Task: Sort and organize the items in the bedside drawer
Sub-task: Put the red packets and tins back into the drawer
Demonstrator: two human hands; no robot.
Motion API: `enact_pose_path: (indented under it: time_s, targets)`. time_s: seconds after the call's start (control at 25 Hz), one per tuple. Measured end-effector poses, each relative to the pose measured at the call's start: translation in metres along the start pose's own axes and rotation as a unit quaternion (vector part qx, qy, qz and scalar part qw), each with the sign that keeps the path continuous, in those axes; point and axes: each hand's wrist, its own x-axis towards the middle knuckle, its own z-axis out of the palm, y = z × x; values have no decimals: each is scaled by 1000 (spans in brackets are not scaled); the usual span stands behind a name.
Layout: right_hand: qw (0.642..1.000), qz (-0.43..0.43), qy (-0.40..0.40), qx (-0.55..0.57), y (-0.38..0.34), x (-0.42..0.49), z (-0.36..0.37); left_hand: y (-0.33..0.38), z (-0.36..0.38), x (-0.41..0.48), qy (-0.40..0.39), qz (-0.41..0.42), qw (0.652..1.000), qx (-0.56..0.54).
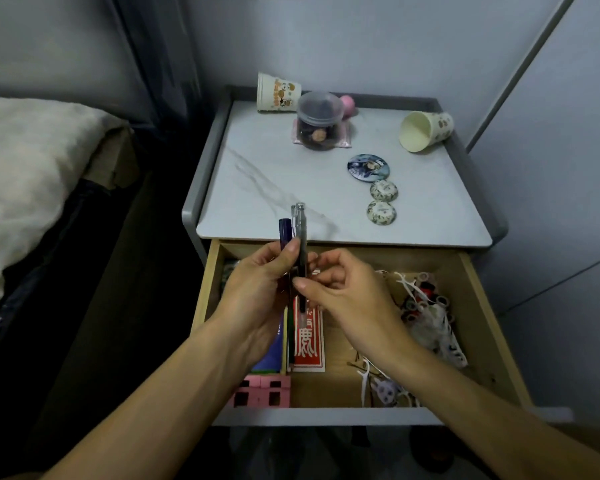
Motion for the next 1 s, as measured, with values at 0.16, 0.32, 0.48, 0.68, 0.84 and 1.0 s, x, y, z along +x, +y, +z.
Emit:
enact_pose_path:
  time_s: [0.16, 0.32, 0.48, 0.68, 0.84, 1.0]
  targets:
    - [1000, 8, 19, -17, -4, 3, 2, -2, 0, 0, 40, 20, 999, 20]
    - [996, 0, -15, -92, -3, -2, 9, 10, -7, 3, 97, 53, 994, 29]
    - [976, 58, -97, -186, 16, -12, 5, 31, -19, 5, 177, 93, 976, 81]
    - [943, 144, -97, -284, 60, 27, 14, 36, -23, 7, 208, 88, 967, 115]
    - [932, 114, -63, -339, 76, 49, 36, 37, -22, 9, 199, 92, 969, 110]
    - [925, 95, -62, -363, 78, 54, 38, 38, -21, 11, 201, 90, 971, 93]
